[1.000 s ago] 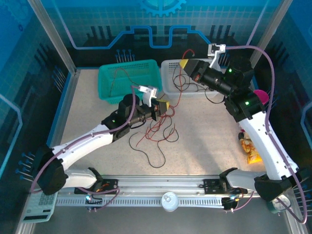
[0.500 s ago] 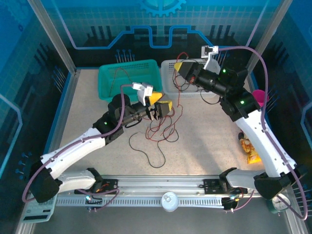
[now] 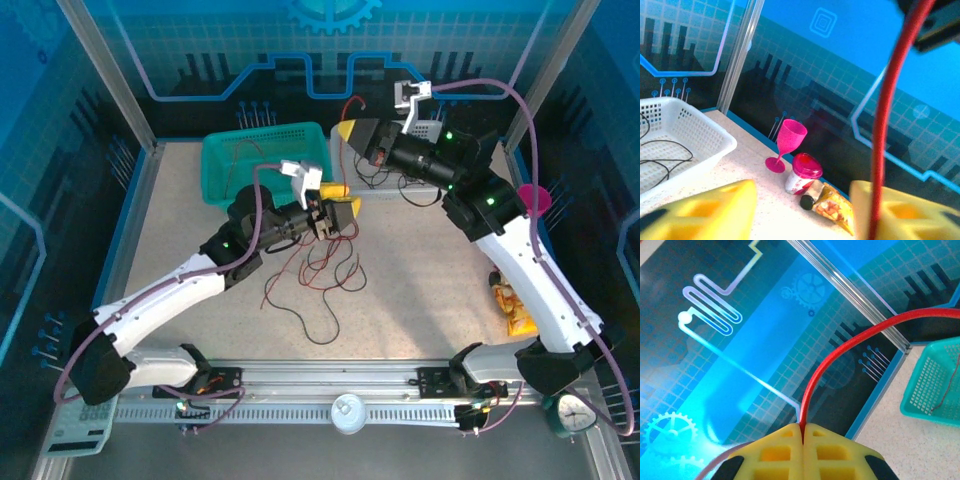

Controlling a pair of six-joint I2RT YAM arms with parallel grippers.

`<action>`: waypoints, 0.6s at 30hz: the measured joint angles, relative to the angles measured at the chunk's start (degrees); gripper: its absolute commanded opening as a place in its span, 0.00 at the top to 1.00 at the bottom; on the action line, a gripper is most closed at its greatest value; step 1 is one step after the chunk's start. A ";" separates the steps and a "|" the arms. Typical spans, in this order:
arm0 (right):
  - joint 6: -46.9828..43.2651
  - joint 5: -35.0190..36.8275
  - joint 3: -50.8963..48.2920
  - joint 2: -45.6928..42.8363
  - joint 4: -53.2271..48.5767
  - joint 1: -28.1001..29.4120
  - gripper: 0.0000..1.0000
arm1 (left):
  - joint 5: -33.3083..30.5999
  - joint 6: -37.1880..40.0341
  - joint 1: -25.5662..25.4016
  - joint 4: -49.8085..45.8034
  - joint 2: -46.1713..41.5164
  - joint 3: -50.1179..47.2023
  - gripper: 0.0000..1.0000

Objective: Untangle the cables

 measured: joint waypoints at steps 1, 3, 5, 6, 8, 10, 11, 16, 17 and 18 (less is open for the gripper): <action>-0.13 0.00 0.39 -0.02 0.02 0.00 1.00 | -0.02 -0.13 0.00 0.42 0.13 -0.63 0.61; -0.39 0.00 0.92 -0.17 -0.17 -0.02 1.00 | -0.02 -0.48 0.00 1.46 0.72 -2.01 0.75; -0.61 0.00 0.98 -0.28 -0.52 -0.02 1.00 | 0.04 -0.74 0.00 2.21 1.53 -2.86 0.86; -0.74 0.00 0.98 -0.35 -0.81 -0.04 1.00 | 0.04 -0.83 0.00 2.58 2.01 -3.17 0.91; -0.76 0.00 0.98 -0.39 -1.51 -0.44 1.00 | 0.15 -1.40 0.00 3.45 2.84 -3.67 1.00; -0.74 0.00 0.90 -0.61 -2.32 -1.40 1.00 | 0.17 -1.53 0.00 3.89 3.06 -3.89 1.00; -0.72 0.00 0.55 -0.87 -2.29 -2.25 1.00 | 0.17 -1.55 0.00 4.07 3.06 -3.96 1.00; -0.72 0.09 -4.15 -4.04 -1.70 -7.13 1.00 | 0.07 -1.51 0.00 3.93 2.93 -3.98 1.00; -0.76 0.13 -5.81 -4.90 -1.40 -7.91 1.00 | -0.15 -1.49 0.00 3.37 2.67 -3.98 1.00; -0.96 0.28 -7.65 -5.66 -1.33 -8.41 1.00 | -0.59 -1.38 0.00 2.64 2.19 -4.02 1.00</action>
